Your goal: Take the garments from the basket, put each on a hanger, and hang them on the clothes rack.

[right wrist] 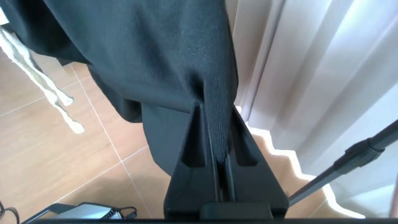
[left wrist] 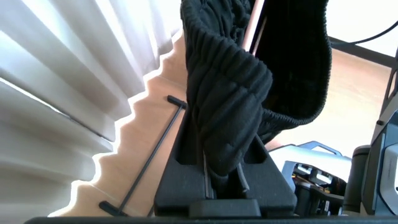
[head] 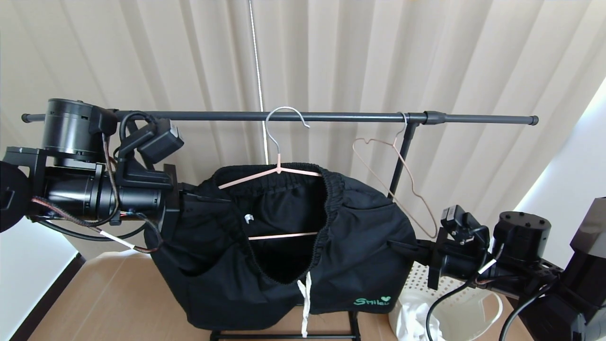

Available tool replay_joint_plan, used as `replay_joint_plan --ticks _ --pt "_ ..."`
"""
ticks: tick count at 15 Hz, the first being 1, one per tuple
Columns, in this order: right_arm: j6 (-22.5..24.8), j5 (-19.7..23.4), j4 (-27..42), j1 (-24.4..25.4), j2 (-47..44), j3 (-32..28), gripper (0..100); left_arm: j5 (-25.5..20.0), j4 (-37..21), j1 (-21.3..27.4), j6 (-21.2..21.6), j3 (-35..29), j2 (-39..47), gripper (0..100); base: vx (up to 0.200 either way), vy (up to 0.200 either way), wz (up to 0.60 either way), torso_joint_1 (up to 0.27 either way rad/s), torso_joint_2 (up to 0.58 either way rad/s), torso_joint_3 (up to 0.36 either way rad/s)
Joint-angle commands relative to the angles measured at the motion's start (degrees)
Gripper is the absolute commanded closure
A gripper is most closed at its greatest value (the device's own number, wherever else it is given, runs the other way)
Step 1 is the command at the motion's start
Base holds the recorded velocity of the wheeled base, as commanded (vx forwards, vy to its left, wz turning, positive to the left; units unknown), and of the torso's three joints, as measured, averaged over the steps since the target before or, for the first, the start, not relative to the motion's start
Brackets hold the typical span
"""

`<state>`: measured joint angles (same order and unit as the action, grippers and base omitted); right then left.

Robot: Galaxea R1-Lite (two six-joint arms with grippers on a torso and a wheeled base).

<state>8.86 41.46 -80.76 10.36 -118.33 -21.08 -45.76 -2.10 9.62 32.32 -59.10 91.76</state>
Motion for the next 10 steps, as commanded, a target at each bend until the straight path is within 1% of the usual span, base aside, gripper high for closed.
replay_joint_plan --ticks 1,6,10 --pt "0.01 0.02 -0.01 -0.25 -0.14 -0.19 100 -0.73 -0.01 -0.74 0.03 0.13 -0.53 100 0.000 0.000 0.00 0.000 0.00 0.000" --pt "0.10 0.02 0.17 -0.52 -0.05 -0.19 100 -0.91 -0.01 -2.50 -0.06 0.30 -0.88 100 0.000 0.000 0.00 0.000 0.00 0.000" --pt "0.10 -0.06 0.78 -0.08 0.56 0.25 100 -0.91 -0.01 -2.32 -0.06 1.00 -0.62 100 0.000 0.000 0.00 0.000 0.00 0.000"
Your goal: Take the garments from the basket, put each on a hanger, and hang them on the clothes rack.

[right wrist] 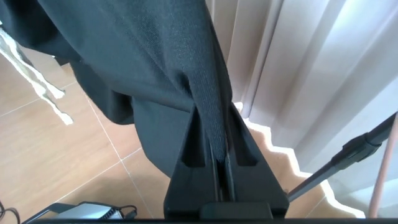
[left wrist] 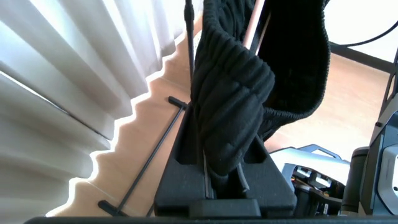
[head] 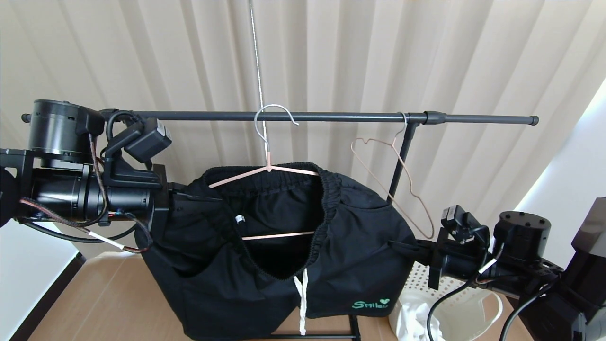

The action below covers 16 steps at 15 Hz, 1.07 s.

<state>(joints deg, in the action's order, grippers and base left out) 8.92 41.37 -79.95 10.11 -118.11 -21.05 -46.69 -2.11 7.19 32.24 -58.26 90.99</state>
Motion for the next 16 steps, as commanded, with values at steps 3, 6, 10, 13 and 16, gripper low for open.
replay_joint_plan --ticks 3,6,10,13,16 --pt "0.48 0.02 -0.30 0.79 0.69 1.19 100 0.02 0.00 0.19 0.01 -0.01 0.33 100 0.000 0.000 0.00 0.000 0.00 0.000" --pt "2.06 0.11 -0.03 1.76 3.42 2.60 0 0.02 0.00 -0.07 -0.16 -0.01 0.42 100 0.000 0.000 0.00 0.000 0.00 0.000" --pt "2.15 0.02 -0.21 3.17 6.76 3.83 0 0.46 3.95 -0.78 -4.82 -0.45 3.23 100 0.000 0.000 0.00 0.000 0.00 0.000" --pt "2.15 0.02 -0.21 3.25 7.28 3.74 0 3.18 8.09 -0.07 -11.50 -1.51 6.66 100 0.000 0.000 0.00 0.000 0.00 0.000" --pt "2.06 -0.15 -0.21 3.69 7.20 3.39 0 12.59 8.35 4.94 -18.71 -5.55 10.35 100 0.000 0.000 0.00 0.000 0.00 0.000"
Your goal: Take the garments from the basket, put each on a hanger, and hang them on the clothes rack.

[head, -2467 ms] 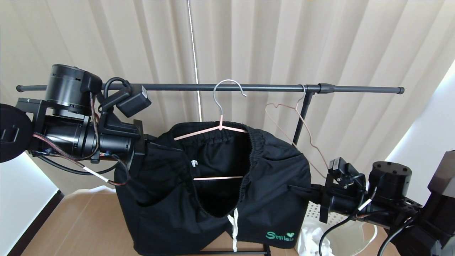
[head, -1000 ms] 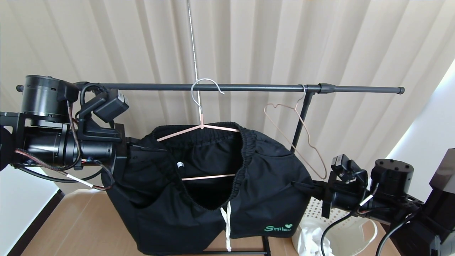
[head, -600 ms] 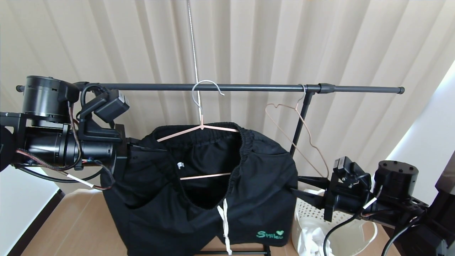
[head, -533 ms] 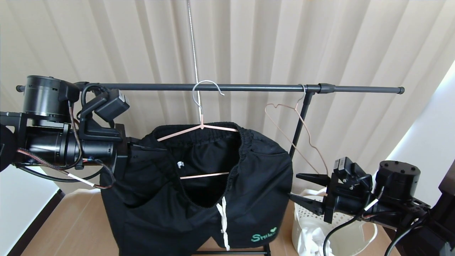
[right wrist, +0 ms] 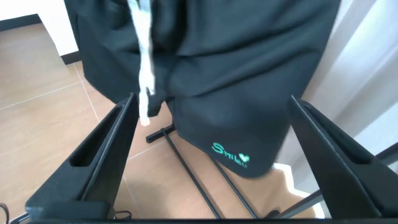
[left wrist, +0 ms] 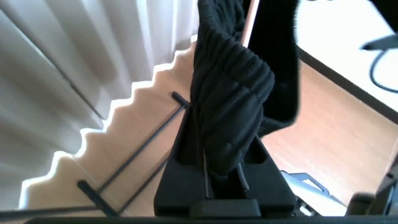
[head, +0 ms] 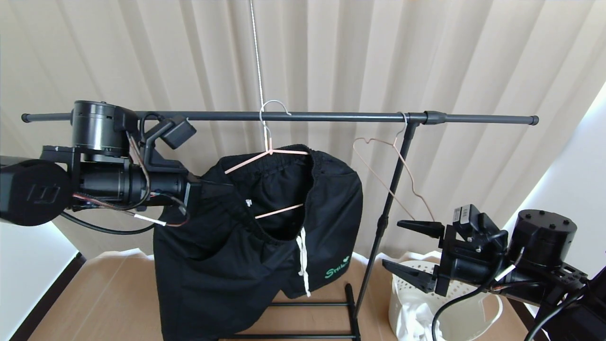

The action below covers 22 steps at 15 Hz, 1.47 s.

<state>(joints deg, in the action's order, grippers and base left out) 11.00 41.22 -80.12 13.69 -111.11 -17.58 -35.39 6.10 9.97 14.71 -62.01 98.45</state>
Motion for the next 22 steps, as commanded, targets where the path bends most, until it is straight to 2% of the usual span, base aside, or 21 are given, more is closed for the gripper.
replay_joint_plan --ticks 1,5,7,10,12,15,18,22 --pt "-0.01 0.00 0.05 0.11 0.19 -0.09 0 3.40 0.14 3.48 -3.38 -3.20 3.94 100 0.000 0.000 0.00 0.000 0.00 0.000" --pt "-0.01 0.00 0.05 0.11 0.19 -0.18 0 12.71 0.06 7.96 -10.93 -7.07 6.40 100 0.000 0.000 0.00 0.000 0.00 0.000" --pt "0.08 0.00 0.05 0.11 0.19 -0.18 0 16.58 0.06 8.92 -12.96 -9.44 7.72 100 0.000 0.000 0.00 0.000 0.00 0.000" --pt "0.08 0.00 0.05 0.11 0.19 -0.09 0 21.94 -0.03 9.98 -19.02 -13.66 10.45 100 0.000 0.000 0.00 0.000 0.00 0.000" --pt "-0.01 0.00 0.05 0.11 0.19 -0.09 0 24.67 -0.03 10.24 -21.22 -15.51 11.68 100 0.000 0.000 0.00 0.000 0.00 0.000" --pt "0.08 0.00 0.05 0.11 0.27 -0.09 0 27.57 0.06 10.59 -22.36 -16.30 12.91 100 0.000 0.000 0.00 0.000 0.00 0.000" --pt "0.08 0.00 0.05 0.02 0.19 -0.09 0 28.27 0.14 10.51 -22.45 -17.00 14.14 100 0.000 0.000 0.00 0.000 0.00 0.000" --pt "0.08 -0.08 0.05 -0.07 0.10 -0.18 0 31.35 0.06 10.33 -22.45 -21.66 18.44 100 0.000 0.000 0.00 0.000 0.00 0.000"
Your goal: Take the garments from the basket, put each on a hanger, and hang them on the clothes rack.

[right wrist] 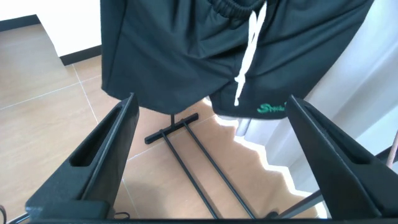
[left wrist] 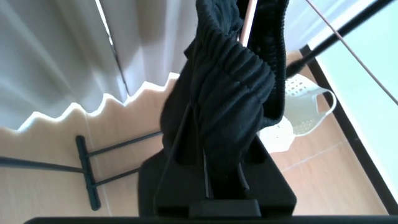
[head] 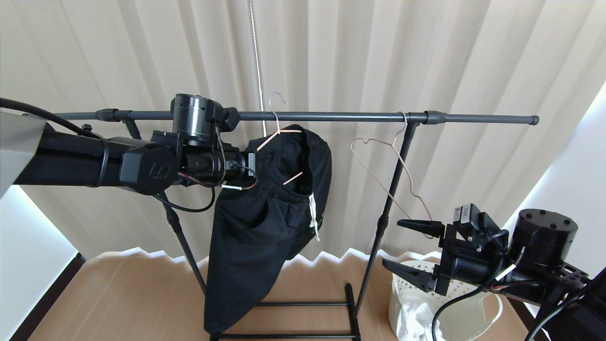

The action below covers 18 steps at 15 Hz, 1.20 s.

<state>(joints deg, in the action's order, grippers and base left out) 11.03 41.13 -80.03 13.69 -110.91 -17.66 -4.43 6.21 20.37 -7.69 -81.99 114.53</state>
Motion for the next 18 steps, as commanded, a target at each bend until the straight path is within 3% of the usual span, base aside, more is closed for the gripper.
replay_joint_plan --ticks 1,12,13,18 --pt "0.04 0.00 -0.04 -0.07 -0.18 -0.09 0 0.82 -0.05 -0.07 -0.04 -2.56 3.24 100 0.000 0.000 0.00 0.000 0.00 0.000" --pt "0.04 0.00 -0.04 -0.15 -0.36 -0.18 0 0.91 0.04 0.37 0.22 -0.97 4.30 100 0.000 0.000 0.00 0.000 0.00 0.000" --pt "0.04 0.00 -0.13 -0.15 -0.36 -0.18 0 1.09 0.04 0.72 0.22 -0.54 3.51 0 0.000 0.000 0.00 0.000 0.00 0.000" --pt "0.04 0.00 -0.13 -0.15 -0.18 0.00 0 2.84 0.04 1.25 0.22 3.86 -1.15 0 0.000 0.000 0.00 0.000 0.00 0.000"
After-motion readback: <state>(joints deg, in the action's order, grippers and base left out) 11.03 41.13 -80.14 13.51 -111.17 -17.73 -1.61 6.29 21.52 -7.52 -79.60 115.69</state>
